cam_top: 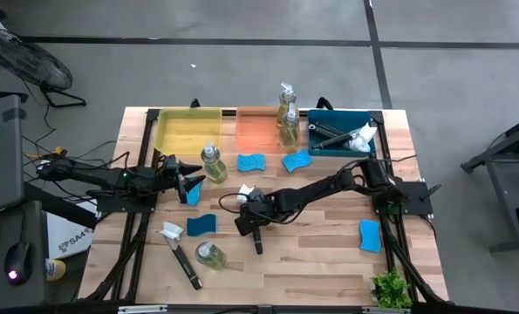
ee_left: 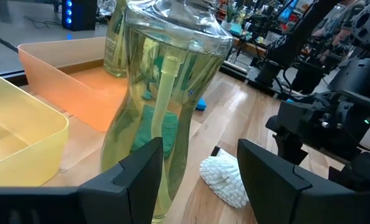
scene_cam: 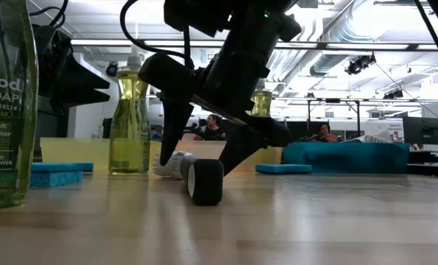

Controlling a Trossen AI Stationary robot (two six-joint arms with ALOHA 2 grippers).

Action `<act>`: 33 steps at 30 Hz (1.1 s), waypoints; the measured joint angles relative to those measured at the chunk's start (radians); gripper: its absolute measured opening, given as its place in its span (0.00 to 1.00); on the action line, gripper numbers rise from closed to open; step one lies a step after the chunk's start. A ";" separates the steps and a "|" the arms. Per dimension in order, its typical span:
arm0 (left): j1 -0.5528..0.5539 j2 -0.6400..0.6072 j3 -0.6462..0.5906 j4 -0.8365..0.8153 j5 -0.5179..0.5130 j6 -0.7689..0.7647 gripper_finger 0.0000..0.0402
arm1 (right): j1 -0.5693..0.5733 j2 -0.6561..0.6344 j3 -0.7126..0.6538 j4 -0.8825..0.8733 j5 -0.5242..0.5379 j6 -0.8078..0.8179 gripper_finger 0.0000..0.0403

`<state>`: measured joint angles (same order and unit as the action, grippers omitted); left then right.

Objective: Pick & Place Kitchen Sink Supplies
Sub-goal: Put the black dish brush into the blue bin

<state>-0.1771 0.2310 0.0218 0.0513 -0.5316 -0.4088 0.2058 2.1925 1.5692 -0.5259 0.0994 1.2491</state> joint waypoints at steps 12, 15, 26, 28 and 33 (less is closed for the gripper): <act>0.000 0.000 0.000 0.000 0.000 0.000 0.50 | 0.000 0.005 0.001 -0.152 -0.020 -0.001 0.79; 0.000 0.000 0.000 0.000 0.000 0.000 0.50 | 0.001 0.005 0.000 -0.200 -0.037 -0.002 0.79; 0.000 0.000 0.000 0.000 0.000 0.000 0.50 | 0.006 0.002 0.000 -0.366 -0.134 -0.020 0.79; 0.000 0.000 0.000 0.000 0.000 0.000 0.50 | 0.005 0.002 0.000 -0.375 -0.166 -0.019 0.79; 0.000 0.000 0.000 0.000 0.000 0.000 0.50 | 0.005 0.002 -0.002 -0.386 -0.188 0.007 0.75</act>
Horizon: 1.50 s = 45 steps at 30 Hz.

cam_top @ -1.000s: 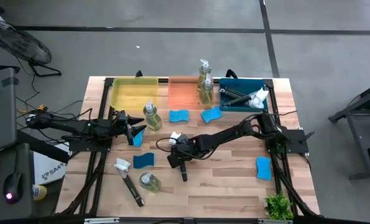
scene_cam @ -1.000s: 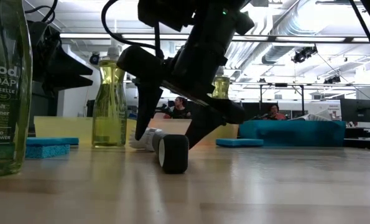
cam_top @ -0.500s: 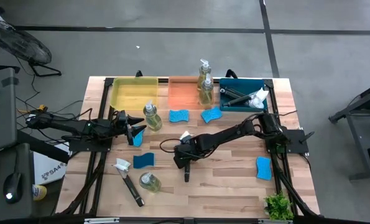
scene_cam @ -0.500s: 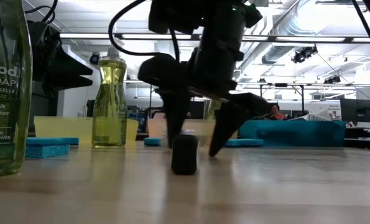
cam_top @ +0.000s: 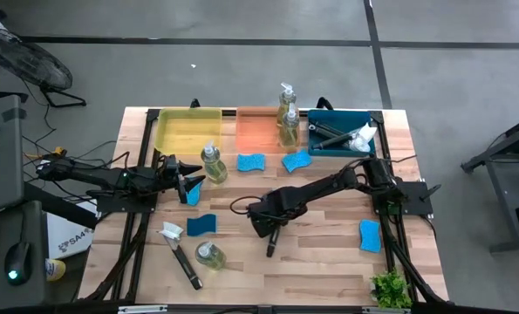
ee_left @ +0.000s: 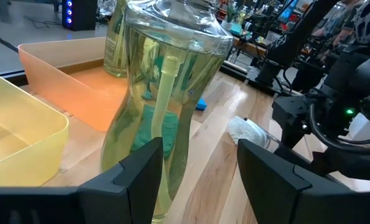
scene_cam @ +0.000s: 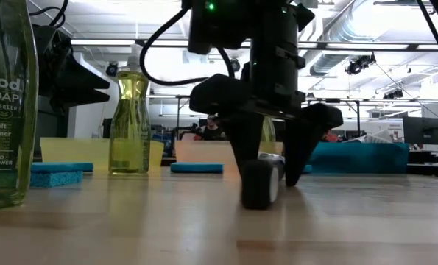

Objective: Pick & Place Kitchen Sink Supplies
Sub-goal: Put the black dish brush into the blue bin

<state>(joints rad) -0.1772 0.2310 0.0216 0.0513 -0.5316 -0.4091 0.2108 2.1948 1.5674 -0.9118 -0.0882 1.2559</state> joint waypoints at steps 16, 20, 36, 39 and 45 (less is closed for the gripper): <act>0.000 0.000 0.000 0.000 0.000 0.000 0.50 | 0.001 0.001 -0.002 -0.015 -0.016 -0.071 0.44; 0.000 0.000 0.000 0.000 0.000 0.000 0.50 | 0.001 0.001 -0.002 -0.030 -0.031 -0.113 0.38; 0.000 0.000 0.000 0.000 0.000 0.000 0.50 | 0.007 -0.055 -0.010 -0.086 -0.030 -0.227 0.25; 0.000 0.000 0.000 0.000 0.000 0.000 0.50 | 0.013 -0.101 -0.015 -0.118 -0.034 -0.225 0.25; 0.000 0.000 0.000 0.000 0.000 0.000 0.50 | 0.028 -0.217 -0.009 -0.175 0.013 -0.221 0.25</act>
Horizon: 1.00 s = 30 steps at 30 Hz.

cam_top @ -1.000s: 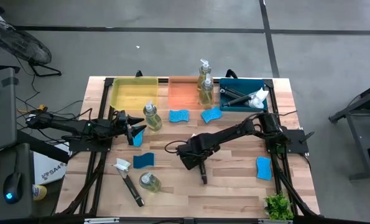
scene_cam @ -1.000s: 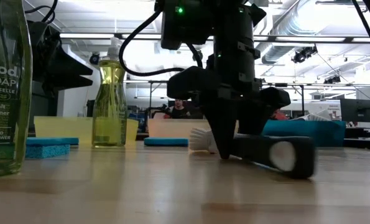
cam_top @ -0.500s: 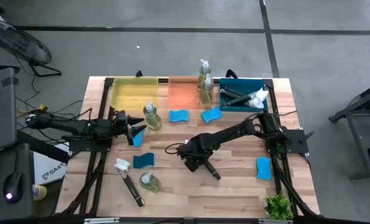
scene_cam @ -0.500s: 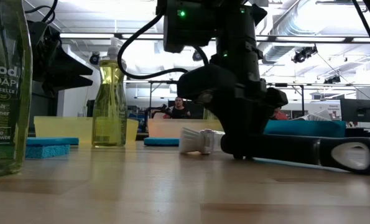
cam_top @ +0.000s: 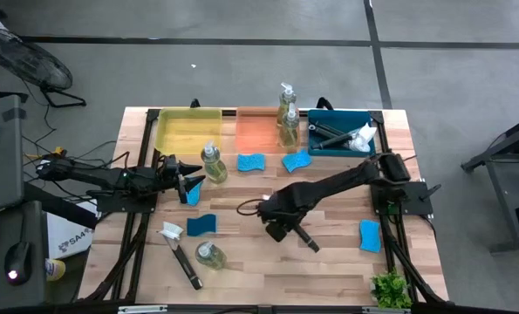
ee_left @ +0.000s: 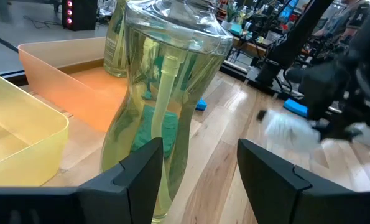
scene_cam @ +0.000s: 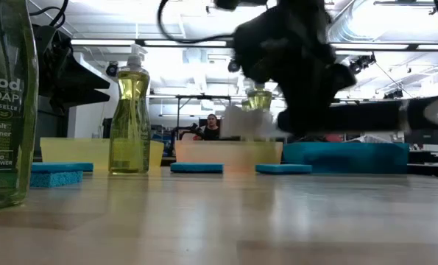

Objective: Pick & Place Kitchen Sink Supplies
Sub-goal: Put the black dish brush into the blue bin

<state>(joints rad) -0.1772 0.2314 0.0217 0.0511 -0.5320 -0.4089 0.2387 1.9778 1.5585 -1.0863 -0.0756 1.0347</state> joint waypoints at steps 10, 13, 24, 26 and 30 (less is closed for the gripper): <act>0.000 0.000 0.000 0.000 0.000 0.000 0.50 | 0.033 -0.214 0.002 -0.176 0.148 0.116 0.25; 0.000 0.000 0.000 0.000 0.000 0.000 0.50 | 0.039 -0.286 -0.018 -0.258 0.226 0.175 0.25; 0.000 0.000 0.000 0.000 0.000 0.000 0.50 | 0.065 -0.625 -0.401 -0.181 0.456 0.447 0.25; 0.000 0.000 0.000 0.000 0.000 0.000 0.50 | 0.065 -0.691 -0.489 -0.122 0.510 0.486 0.25; 0.000 0.000 0.000 0.000 0.000 0.000 0.50 | 0.056 -0.813 -0.642 0.022 0.610 0.510 0.25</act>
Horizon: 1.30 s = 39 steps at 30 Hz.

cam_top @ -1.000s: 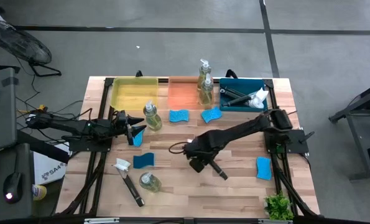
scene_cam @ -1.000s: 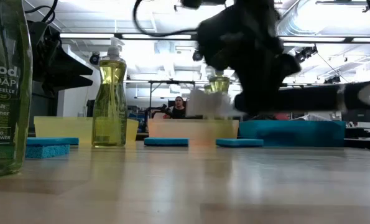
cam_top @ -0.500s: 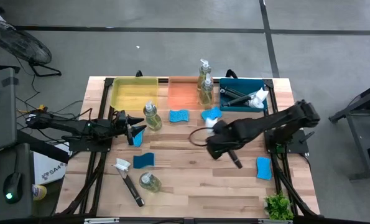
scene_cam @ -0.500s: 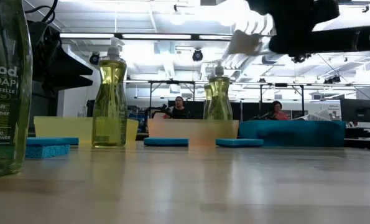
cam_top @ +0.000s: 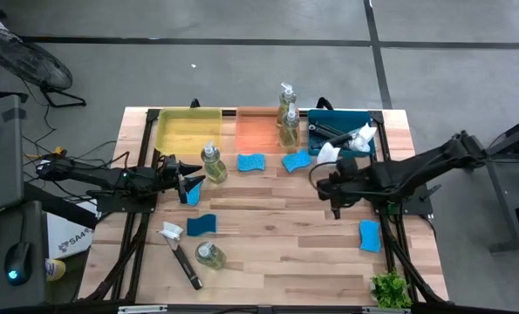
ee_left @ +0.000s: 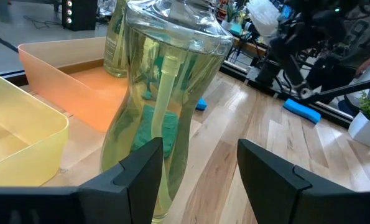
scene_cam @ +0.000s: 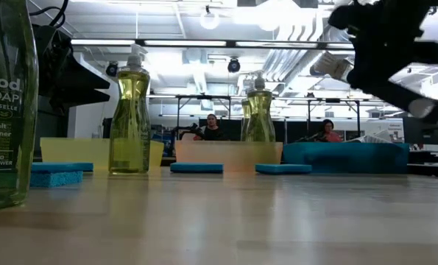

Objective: Pick & Place Kitchen Sink Supplies
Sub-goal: Put the black dish brush into the blue bin

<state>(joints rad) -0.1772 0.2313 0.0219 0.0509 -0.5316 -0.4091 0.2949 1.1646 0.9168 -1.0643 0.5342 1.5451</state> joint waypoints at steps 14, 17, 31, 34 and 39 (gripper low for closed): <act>0.000 0.000 0.000 0.000 0.000 0.000 0.50 | -0.325 -0.245 -0.216 0.222 0.170 -0.008 0.27; 0.000 0.000 0.000 0.000 0.000 0.000 0.50 | -0.438 -0.264 -0.216 0.255 0.183 -0.023 0.26; 0.000 0.000 0.000 0.000 0.000 0.000 0.50 | -0.868 -0.105 -0.215 0.553 0.044 -0.010 0.27; 0.000 0.000 0.000 0.000 0.000 0.000 0.50 | -0.910 -0.049 -0.215 0.617 0.003 0.001 0.26; 0.000 0.000 0.000 0.000 0.000 0.000 0.50 | -0.970 0.020 -0.215 0.676 -0.041 0.025 0.27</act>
<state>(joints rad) -0.1771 0.2314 0.0217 0.0512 -0.5317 -0.4091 -0.6748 1.1848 0.7013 -0.3884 0.4935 1.5703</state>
